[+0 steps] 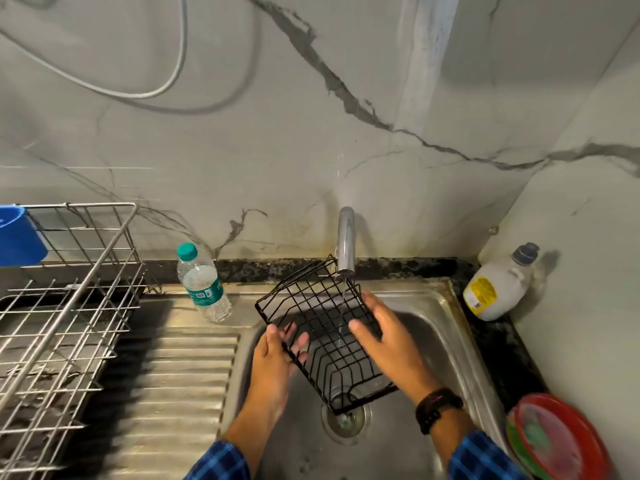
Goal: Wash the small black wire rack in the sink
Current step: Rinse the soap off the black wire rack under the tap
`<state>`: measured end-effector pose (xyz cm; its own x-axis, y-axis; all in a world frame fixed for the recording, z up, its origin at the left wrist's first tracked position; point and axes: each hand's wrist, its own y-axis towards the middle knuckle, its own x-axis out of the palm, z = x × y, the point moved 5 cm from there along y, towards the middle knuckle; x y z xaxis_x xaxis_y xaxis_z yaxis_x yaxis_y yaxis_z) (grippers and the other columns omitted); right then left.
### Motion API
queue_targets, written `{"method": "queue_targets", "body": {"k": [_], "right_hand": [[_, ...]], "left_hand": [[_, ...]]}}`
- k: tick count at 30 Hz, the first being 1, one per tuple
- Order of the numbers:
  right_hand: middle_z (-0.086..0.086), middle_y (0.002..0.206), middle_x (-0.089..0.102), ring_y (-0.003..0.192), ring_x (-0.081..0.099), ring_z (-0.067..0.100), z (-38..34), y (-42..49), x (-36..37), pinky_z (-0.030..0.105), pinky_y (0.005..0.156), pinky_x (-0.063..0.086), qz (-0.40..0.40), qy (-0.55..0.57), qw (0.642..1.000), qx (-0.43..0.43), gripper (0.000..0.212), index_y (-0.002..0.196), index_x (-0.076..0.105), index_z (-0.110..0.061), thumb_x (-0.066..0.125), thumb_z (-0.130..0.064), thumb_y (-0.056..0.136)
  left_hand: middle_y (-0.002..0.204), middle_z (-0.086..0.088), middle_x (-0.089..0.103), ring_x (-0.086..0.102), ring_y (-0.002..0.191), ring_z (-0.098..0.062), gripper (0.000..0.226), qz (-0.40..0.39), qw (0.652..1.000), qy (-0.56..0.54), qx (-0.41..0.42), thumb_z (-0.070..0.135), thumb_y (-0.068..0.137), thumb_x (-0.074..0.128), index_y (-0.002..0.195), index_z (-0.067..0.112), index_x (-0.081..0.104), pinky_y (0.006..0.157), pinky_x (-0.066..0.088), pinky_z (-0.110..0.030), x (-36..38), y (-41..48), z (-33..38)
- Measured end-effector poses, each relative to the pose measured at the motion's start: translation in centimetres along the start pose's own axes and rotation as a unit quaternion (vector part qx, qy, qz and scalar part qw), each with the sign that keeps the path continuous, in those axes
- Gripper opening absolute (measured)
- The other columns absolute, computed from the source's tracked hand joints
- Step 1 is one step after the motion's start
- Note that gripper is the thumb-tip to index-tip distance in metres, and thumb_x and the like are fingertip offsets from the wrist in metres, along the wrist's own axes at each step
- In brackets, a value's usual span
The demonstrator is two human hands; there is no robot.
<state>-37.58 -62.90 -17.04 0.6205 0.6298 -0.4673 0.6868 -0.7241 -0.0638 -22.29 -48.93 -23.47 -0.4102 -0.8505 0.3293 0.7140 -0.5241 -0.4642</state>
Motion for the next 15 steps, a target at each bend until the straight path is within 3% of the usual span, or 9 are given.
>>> {"method": "queue_targets", "body": {"k": [2,4,7,8,10,12,13,14,15], "right_hand": [[-0.017,0.157,0.030,0.142,0.028,-0.001,0.6,-0.5,0.2,0.015,0.112,0.022,0.036,-0.128,0.991,-0.026,0.054,0.152,0.038,-0.025,0.055,-0.029,0.101],[-0.004,0.153,0.043,0.138,0.041,0.009,1.0,-0.8,-0.1,0.015,0.111,0.025,0.084,-0.227,0.970,-0.035,0.044,0.147,0.046,-0.019,0.048,-0.018,0.103],[0.000,0.139,0.056,0.129,0.049,0.015,0.7,-0.8,-0.3,0.019,0.109,0.031,0.126,-0.263,0.955,-0.059,0.043,0.142,0.052,-0.016,0.051,-0.007,0.100],[-0.001,0.136,0.057,0.127,0.049,0.015,0.4,-0.8,-0.2,0.021,0.108,0.036,0.125,-0.276,0.950,-0.071,0.045,0.142,0.052,-0.018,0.052,-0.004,0.099],[-0.005,0.132,0.059,0.122,0.052,0.016,-0.1,-0.5,-0.2,0.029,0.101,0.048,0.114,-0.310,0.939,-0.095,0.047,0.141,0.053,-0.022,0.053,-0.004,0.097],[-0.008,0.122,0.063,0.111,0.055,0.016,-0.9,0.0,-0.5,0.031,0.086,0.056,0.094,-0.340,0.926,-0.133,0.044,0.136,0.058,-0.026,0.058,-0.009,0.095],[-0.009,0.117,0.066,0.105,0.056,0.015,-1.1,0.1,-0.6,0.029,0.078,0.058,0.087,-0.352,0.919,-0.157,0.042,0.132,0.061,-0.027,0.063,-0.011,0.093],[-0.010,0.112,0.068,0.100,0.057,0.014,-1.2,0.1,-0.7,0.028,0.072,0.058,0.083,-0.360,0.911,-0.182,0.042,0.128,0.064,-0.027,0.067,-0.011,0.090],[-0.010,0.108,0.069,0.098,0.057,0.013,-1.3,-0.1,-0.9,0.027,0.069,0.058,0.082,-0.365,0.905,-0.205,0.042,0.125,0.066,-0.027,0.071,-0.010,0.087]], "left_hand": [[0.135,-0.007,0.065,0.074,0.105,-0.021,0.046,-0.003,1.000,-0.027,-0.013,0.039,0.108,0.034,0.140,0.010,0.048,0.099,0.053,-0.050,-0.1,-0.3,-0.7],[0.133,-0.007,0.066,0.073,0.108,-0.022,0.045,-0.012,1.000,-0.020,-0.014,0.039,0.108,0.035,0.135,0.008,0.051,0.102,0.051,-0.053,-0.4,-0.4,-1.3],[0.127,-0.011,0.068,0.071,0.107,-0.024,0.035,0.011,0.980,0.196,0.025,0.039,0.107,0.039,0.122,0.014,0.057,0.098,0.055,-0.052,-0.8,-0.2,-1.2],[0.133,-0.013,0.065,0.068,0.112,-0.025,0.035,0.036,0.949,0.307,0.057,0.038,0.105,0.044,0.130,0.015,0.052,0.101,0.053,-0.050,-1.0,0.0,-0.6],[0.157,-0.007,0.042,0.049,0.137,-0.021,0.066,0.050,0.871,0.460,0.167,0.035,0.101,0.055,0.157,0.020,0.025,0.114,0.041,-0.044,-0.7,-0.2,1.4],[0.165,0.009,0.016,0.020,0.149,-0.011,0.082,0.006,0.771,0.562,0.298,0.036,0.098,0.060,0.161,0.030,0.008,0.123,0.020,-0.042,1.1,-0.8,3.9],[0.164,0.014,0.015,0.017,0.150,-0.010,0.080,-0.027,0.725,0.601,0.334,0.040,0.097,0.060,0.161,0.034,0.012,0.123,0.016,-0.042,2.2,-1.1,5.1],[0.162,0.015,0.024,0.028,0.148,-0.010,0.072,-0.063,0.725,0.595,0.341,0.043,0.097,0.060,0.157,0.038,0.022,0.121,0.023,-0.038,2.7,-1.1,5.8],[0.154,0.016,0.039,0.046,0.138,-0.012,0.057,-0.103,0.760,0.550,0.331,0.043,0.097,0.059,0.149,0.043,0.035,0.114,0.038,-0.029,3.2,-1.2,6.5]]}}
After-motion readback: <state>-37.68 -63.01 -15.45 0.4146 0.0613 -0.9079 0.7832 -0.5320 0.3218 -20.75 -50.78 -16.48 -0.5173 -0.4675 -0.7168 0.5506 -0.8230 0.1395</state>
